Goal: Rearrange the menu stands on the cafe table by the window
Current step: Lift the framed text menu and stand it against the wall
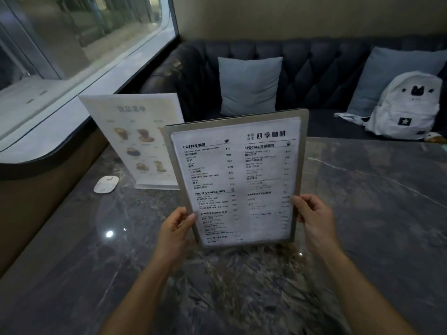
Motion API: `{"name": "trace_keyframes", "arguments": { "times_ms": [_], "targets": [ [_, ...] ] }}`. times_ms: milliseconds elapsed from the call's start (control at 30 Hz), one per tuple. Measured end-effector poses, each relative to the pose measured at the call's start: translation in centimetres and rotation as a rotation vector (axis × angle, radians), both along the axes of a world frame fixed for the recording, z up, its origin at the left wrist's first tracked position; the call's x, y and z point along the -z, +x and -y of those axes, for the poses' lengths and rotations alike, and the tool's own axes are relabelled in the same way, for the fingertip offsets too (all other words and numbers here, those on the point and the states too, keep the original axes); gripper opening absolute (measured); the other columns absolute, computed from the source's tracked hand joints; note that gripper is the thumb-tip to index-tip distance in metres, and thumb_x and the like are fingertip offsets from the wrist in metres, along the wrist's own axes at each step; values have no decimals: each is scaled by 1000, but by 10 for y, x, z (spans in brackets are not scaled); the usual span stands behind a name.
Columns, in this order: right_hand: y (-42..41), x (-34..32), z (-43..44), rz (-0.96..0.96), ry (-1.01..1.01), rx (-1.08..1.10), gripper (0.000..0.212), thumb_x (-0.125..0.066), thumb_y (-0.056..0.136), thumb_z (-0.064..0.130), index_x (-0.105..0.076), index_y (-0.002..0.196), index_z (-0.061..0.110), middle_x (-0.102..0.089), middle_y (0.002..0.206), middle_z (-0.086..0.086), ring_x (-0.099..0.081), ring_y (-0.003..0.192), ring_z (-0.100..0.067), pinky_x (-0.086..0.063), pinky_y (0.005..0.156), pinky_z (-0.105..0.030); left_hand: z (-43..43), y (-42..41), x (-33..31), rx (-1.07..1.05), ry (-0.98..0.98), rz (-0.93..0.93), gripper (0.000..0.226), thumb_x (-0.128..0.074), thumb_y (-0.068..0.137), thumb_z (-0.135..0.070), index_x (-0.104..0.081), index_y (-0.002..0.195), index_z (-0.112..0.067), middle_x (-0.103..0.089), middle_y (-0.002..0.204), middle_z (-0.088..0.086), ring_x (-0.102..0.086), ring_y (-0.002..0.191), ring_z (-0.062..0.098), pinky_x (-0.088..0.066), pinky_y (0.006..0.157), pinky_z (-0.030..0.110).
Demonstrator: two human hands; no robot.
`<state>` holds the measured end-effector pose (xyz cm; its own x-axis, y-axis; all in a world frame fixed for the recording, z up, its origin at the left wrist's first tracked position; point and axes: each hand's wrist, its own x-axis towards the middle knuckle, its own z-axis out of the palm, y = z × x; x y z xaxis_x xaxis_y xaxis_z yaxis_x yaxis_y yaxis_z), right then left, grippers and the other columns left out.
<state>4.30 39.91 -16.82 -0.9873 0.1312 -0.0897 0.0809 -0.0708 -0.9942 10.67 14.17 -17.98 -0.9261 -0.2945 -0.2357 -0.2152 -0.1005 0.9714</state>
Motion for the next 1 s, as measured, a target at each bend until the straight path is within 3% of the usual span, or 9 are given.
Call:
{"name": "trace_keyframes", "arguments": {
  "times_ms": [100,333,433,500,600,667,733,867,1000],
  "targets": [
    [5,-10,11,-40,67,-63,13,-58,83,13,-63,72,14,-61,70,-4,-51,59,-13,-41,53,-27,14,20,-9,-35,19,-2,13,-48,91,-10,-57,83,-4,-71,91,8,-69,88,24,-59,67,53],
    [14,-26,66,-137,192,-317,15,-56,85,10,-62,71,11,-62,67,-5,-50,45,1,-40,39,-12,59,76,-21,-227,2,-15,15,-48,91,-7,-61,82,-10,-68,98,13,-65,96,29,-56,72,58],
    [18,-27,103,-152,220,-402,16,-55,85,11,-61,70,11,-62,67,-5,-51,46,3,-41,40,-11,81,103,-20,-331,-10,-22,18,-49,91,-8,-63,82,-11,-73,85,4,-70,80,16,-59,55,37],
    [21,-27,131,-165,238,-447,15,-57,85,14,-63,71,14,-65,72,-2,-57,54,3,-45,46,-9,98,121,-21,-406,-31,-31,23,-47,92,-5,-61,75,-13,-73,72,-4,-68,64,6,-51,43,21],
    [26,-23,176,-176,258,-526,13,-58,84,17,-65,73,18,-68,77,2,-60,61,5,-45,52,-8,127,146,-23,-489,-39,-46,26,-47,92,-4,-60,72,-15,-71,63,-10,-63,55,1,-45,39,14],
    [30,-17,208,-167,251,-575,13,-59,84,19,-66,73,21,-70,77,6,-64,67,-1,-49,59,-17,149,161,-23,-539,-59,-62,25,-47,92,-2,-59,73,-14,-70,62,-12,-62,54,-1,-44,40,11],
    [34,-11,240,-170,261,-612,13,-60,83,20,-66,72,21,-71,73,7,-66,68,-8,-53,60,-24,170,176,-25,-585,-26,-75,24,-45,92,-1,-57,73,-11,-70,62,-10,-63,54,0,-44,40,11],
    [42,-5,297,-202,276,-738,12,-60,82,26,-66,72,24,-70,69,18,-63,61,1,-47,50,-10,208,203,-20,-692,18,-61,16,-47,92,-5,-60,83,-6,-75,73,-5,-70,70,10,-52,48,17],
    [41,-2,346,-182,251,-822,14,-60,83,22,-66,71,22,-71,70,18,-64,62,0,-47,50,-11,237,217,-15,-788,23,-30,16,-49,91,-5,-64,89,-9,-75,78,-4,-70,79,14,-59,63,31]
  ]
}}
